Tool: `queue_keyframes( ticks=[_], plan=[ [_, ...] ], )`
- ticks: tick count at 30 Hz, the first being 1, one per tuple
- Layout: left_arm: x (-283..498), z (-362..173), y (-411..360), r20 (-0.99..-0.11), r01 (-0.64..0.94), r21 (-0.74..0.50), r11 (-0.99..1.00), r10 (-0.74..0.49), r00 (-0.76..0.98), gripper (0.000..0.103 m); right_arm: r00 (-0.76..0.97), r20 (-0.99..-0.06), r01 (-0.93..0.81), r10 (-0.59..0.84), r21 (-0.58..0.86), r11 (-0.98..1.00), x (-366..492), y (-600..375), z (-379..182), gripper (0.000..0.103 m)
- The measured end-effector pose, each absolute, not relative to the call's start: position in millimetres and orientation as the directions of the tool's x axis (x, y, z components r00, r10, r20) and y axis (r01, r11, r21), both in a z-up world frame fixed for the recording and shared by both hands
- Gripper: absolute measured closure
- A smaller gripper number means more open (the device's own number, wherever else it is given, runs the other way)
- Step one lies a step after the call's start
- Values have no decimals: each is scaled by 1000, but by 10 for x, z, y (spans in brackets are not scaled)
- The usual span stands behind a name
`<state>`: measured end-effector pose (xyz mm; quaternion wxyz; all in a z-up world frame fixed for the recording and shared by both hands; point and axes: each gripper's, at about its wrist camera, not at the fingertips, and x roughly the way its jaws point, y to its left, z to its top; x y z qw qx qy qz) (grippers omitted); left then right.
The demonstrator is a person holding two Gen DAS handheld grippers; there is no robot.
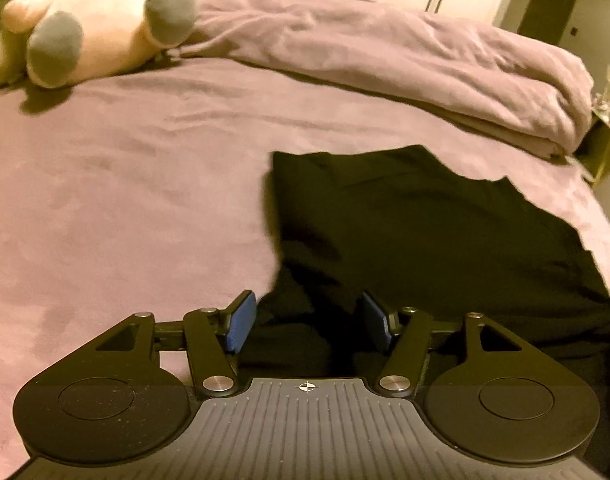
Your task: Fold small clothes
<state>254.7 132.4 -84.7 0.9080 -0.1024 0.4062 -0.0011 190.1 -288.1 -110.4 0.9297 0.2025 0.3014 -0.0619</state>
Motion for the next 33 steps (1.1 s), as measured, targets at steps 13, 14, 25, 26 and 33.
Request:
queue_keyframes(
  ticks=[13, 14, 25, 26, 33],
  plan=[
    [2600, -961, 1268, -755, -85, -114, 990, -30, 655, 40, 805, -590, 288, -54, 309, 907, 1858, -2960, -966, 84],
    [2618, -972, 1269, -754, -105, -106, 989, -11, 657, 40, 810, -586, 286, -35, 342, 895, 1806, -2956, -954, 83],
    [2599, -959, 1570, -763, -208, -159, 965, 14, 646, 39, 803, -586, 353, 108, 615, 705, 1698, -3270, -1082, 75],
    [2587, -939, 1581, -763, -212, -167, 963, 10, 647, 39, 801, -585, 345, 128, 626, 700, 1723, -3296, -1099, 71],
    [2570, -913, 1589, -757, -218, -166, 962, 17, 653, 38, 795, -577, 303, 184, 642, 704, 1691, -3288, -1042, 64]
  ],
)
